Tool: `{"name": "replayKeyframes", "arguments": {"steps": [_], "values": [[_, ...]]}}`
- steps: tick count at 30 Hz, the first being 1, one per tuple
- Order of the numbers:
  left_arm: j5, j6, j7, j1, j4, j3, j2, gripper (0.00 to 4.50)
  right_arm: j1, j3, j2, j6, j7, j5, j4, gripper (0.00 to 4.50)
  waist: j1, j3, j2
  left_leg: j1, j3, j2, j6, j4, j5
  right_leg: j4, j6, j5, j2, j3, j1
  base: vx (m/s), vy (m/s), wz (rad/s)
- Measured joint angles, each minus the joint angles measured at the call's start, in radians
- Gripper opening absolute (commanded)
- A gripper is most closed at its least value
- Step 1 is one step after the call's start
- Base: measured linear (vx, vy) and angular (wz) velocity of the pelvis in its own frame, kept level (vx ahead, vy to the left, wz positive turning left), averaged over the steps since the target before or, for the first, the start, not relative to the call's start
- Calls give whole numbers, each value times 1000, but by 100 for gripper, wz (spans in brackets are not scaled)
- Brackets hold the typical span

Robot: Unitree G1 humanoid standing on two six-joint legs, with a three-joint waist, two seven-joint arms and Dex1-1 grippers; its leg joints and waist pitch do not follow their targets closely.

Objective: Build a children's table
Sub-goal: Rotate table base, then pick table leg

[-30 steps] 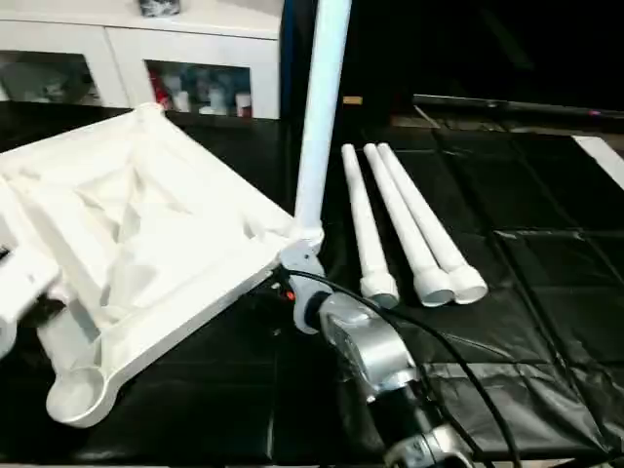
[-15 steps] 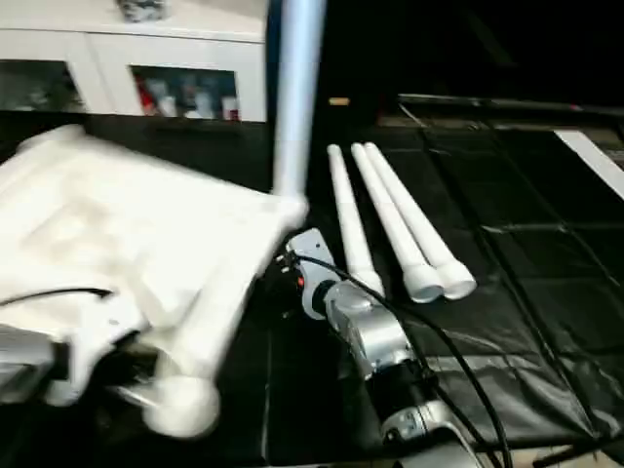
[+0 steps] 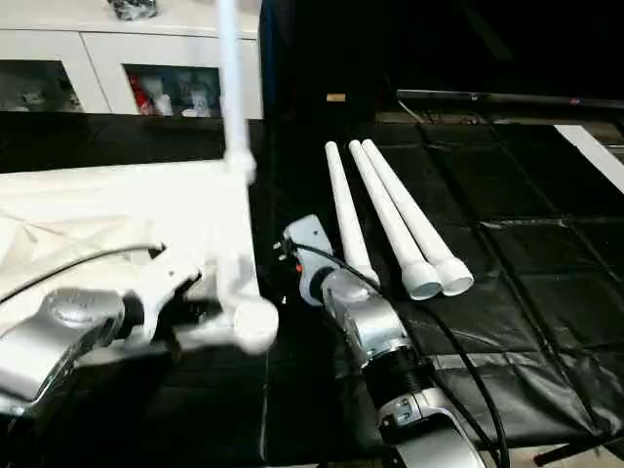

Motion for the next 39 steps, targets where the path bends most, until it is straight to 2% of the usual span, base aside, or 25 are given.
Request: {"name": "replayKeyframes", "arguments": {"steps": [2,3,5,7,10,17,25,27,29,30,39], "values": [[-11,-12,-8,0,2,9,0,1,-25,-35,-2,27,-39,8,-34,450,3,3,5,0,0,0,0,0,0,0,-1,0,0,0,-1,0,0,0],[-31,-12,-34,1,-9,18,13,21,-52,-61,-10,46,-72,10,-46,450,7,3,5,0,0,0,0,0,0,1,-1,0,0,0,-1,0,0,0],[-59,-11,-71,5,-40,35,42,21,-86,-92,-32,70,-111,10,-53,450,13,3,6,1,0,0,0,0,0,1,0,0,0,0,-1,0,0,0],[-92,3,-107,21,-93,56,79,50,-111,-127,-60,122,-148,9,-55,450,18,4,6,1,0,0,-1,-1,0,1,0,-1,0,0,0,0,0,0],[-135,8,-145,48,-149,89,99,60,-137,-163,-78,195,-170,19,-33,450,20,4,6,1,0,0,-1,-1,0,1,0,0,0,0,0,0,0,0],[-232,30,-192,50,-247,138,110,117,-200,-188,-99,332,-218,22,47,450,21,4,6,1,0,0,-1,-1,1,2,1,-1,0,0,-1,0,0,0],[-286,68,-190,40,-295,155,114,193,-203,-233,-109,447,-274,26,90,450,20,4,6,0,0,0,-3,-1,2,2,4,-3,0,0,-2,0,0,0],[-295,71,-188,40,-298,155,114,211,-204,-248,-112,477,-275,35,95,422,20,4,6,1,0,0,-3,-1,2,3,5,-3,0,0,-2,0,0,0],[-298,72,-183,39,-298,155,115,220,-205,-253,-113,498,-269,41,95,414,19,4,6,1,0,0,-3,-1,2,3,5,-3,0,0,-2,0,0,0],[-298,72,-181,38,-298,155,115,240,-207,-255,-113,508,-267,43,95,401,20,4,6,1,0,0,-3,-1,2,3,5,-3,0,0,-2,0,0,0],[-300,73,-166,34,-298,152,117,315,-217,-277,-117,552,-265,66,100,323,22,4,6,1,0,0,-3,-1,2,3,5,-3,0,0,-1,0,0,0]]}}
